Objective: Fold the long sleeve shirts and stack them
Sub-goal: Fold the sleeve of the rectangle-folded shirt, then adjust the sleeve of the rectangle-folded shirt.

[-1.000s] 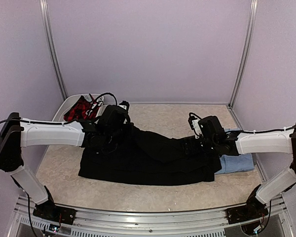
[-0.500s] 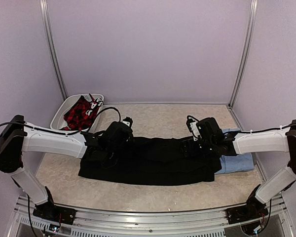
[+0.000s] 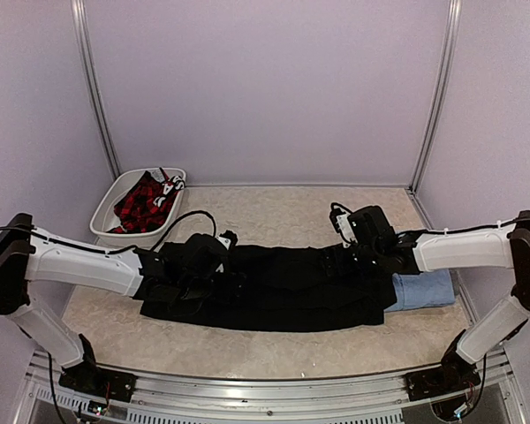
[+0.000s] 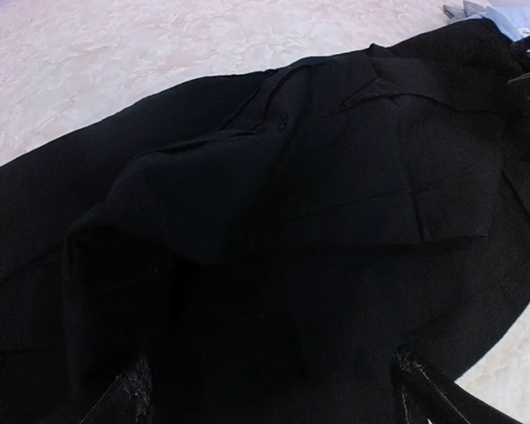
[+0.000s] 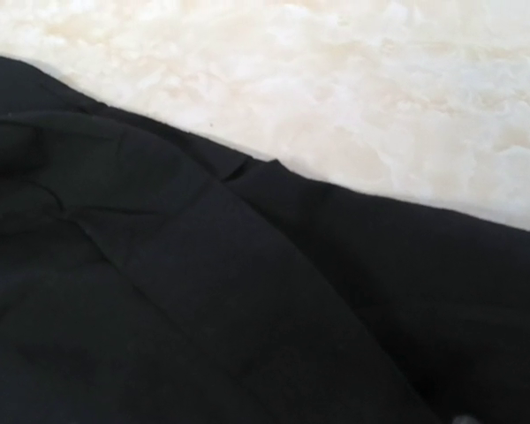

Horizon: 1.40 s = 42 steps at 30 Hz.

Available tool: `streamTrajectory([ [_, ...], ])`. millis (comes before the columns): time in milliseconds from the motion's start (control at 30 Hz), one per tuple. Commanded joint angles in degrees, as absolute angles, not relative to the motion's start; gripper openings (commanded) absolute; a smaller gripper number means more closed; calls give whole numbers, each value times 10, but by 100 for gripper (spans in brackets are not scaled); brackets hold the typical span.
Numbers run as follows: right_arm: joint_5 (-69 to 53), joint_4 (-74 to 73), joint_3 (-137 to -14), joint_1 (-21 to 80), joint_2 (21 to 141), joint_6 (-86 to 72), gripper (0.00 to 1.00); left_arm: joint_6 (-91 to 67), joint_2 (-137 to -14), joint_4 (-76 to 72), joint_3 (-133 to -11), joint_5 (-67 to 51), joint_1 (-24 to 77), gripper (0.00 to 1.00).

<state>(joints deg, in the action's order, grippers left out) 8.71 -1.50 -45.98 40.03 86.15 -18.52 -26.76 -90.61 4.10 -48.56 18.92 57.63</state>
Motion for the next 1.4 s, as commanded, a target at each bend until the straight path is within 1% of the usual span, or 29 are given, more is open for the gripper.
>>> streamTrajectory([
  [0,77,-20,-483,395,878,-175,87,-261,-832,47,-468,135,574,91],
  [67,71,-19,-489,395,883,-175,87,-279,-802,43,-455,113,557,95],
  [200,56,-17,-503,395,888,-164,87,-347,-745,6,-415,22,496,97],
  [367,6,-3,-523,398,897,-140,86,-513,-703,-74,-341,-117,395,97],
  [500,1,12,-551,413,915,-125,85,-642,-698,-179,-282,-214,355,97],
  [633,3,12,-576,431,940,-121,84,-789,-696,-326,-195,-264,340,97],
  [700,5,14,-578,436,950,-123,84,-828,-693,-356,-176,-264,339,97],
  [833,6,17,-574,442,961,-127,84,-891,-668,-394,-146,-224,338,97],
  [933,9,19,-569,443,962,-129,84,-907,-663,-418,-149,-203,335,97],
  [1067,11,20,-564,444,959,-130,84,-903,-706,-449,-182,-209,336,97],
  [1167,20,16,-561,444,956,-129,83,-921,-765,-505,-209,-234,335,97],
  [1267,26,15,-558,444,952,-128,83,-907,-813,-485,-244,-235,341,97],
  [1367,30,13,-555,445,948,-129,83,-920,-830,-495,-247,-220,341,97],
])
